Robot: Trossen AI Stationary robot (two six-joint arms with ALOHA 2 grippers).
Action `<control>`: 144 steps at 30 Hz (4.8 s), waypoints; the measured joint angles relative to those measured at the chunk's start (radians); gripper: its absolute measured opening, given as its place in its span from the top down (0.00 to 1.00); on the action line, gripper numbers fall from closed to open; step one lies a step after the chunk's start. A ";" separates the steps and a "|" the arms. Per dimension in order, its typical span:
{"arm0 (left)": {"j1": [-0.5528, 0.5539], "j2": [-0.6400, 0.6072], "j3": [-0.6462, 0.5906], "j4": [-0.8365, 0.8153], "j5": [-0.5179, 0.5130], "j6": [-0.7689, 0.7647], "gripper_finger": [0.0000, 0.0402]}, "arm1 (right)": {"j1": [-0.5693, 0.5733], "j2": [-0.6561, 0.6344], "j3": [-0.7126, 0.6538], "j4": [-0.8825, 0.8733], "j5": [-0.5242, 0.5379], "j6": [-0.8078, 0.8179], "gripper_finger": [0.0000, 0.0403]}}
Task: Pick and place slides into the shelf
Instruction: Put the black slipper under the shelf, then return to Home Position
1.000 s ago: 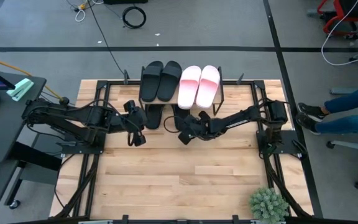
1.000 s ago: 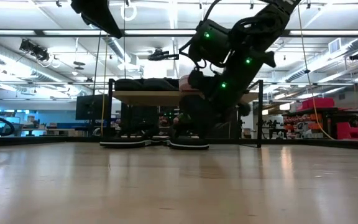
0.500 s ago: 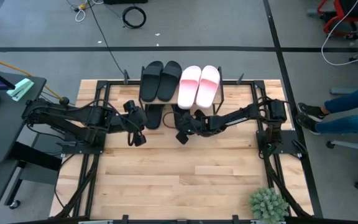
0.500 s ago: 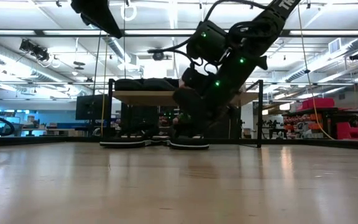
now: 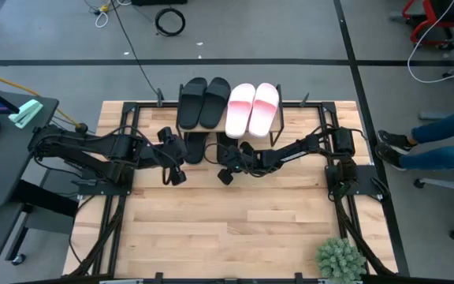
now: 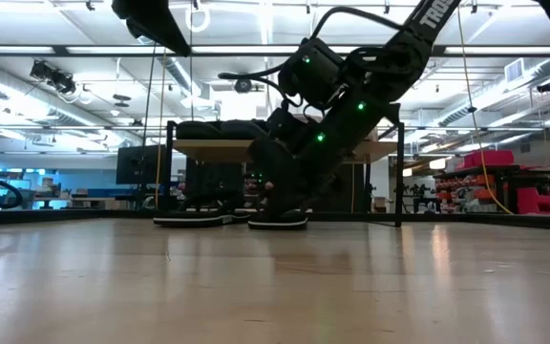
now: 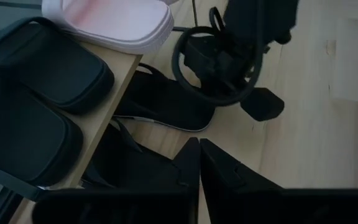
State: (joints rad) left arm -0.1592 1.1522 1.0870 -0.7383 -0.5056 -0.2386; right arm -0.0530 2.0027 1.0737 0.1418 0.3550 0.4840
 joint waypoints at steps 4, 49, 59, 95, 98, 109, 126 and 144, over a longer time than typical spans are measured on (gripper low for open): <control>0.001 0.000 0.000 0.016 0.000 0.021 0.93 | -0.025 0.016 0.010 0.045 -0.019 -0.011 1.00; 0.005 0.000 0.000 0.010 -0.002 -0.012 0.97 | -0.053 -0.097 0.047 -0.377 0.161 0.145 1.00; -0.001 -0.001 0.000 0.009 -0.002 -0.014 0.95 | 0.052 -0.101 0.047 -0.338 0.113 0.084 1.00; -0.137 -0.985 -0.418 0.160 0.211 -0.062 0.93 | 0.436 -1.297 -0.608 -0.098 0.153 -0.160 0.97; -0.137 -1.076 -0.595 0.327 0.312 -0.040 0.94 | 0.436 -1.362 -0.731 0.087 0.097 -0.190 0.97; -0.129 -1.149 -0.746 0.492 0.375 -0.003 0.94 | 0.430 -1.707 -0.835 -0.013 0.084 -0.260 0.97; -0.130 -1.147 -0.860 0.707 0.371 0.029 0.93 | 0.430 -1.766 -0.962 0.106 0.084 -0.266 0.97; -0.130 -1.147 -1.077 1.040 0.369 -0.043 0.92 | 0.430 -1.769 -1.059 0.248 0.089 -0.248 0.97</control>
State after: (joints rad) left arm -0.2890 0.0052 0.0104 0.3016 -0.1368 -0.2821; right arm 0.3771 0.2337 0.0147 0.3897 0.4438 0.2363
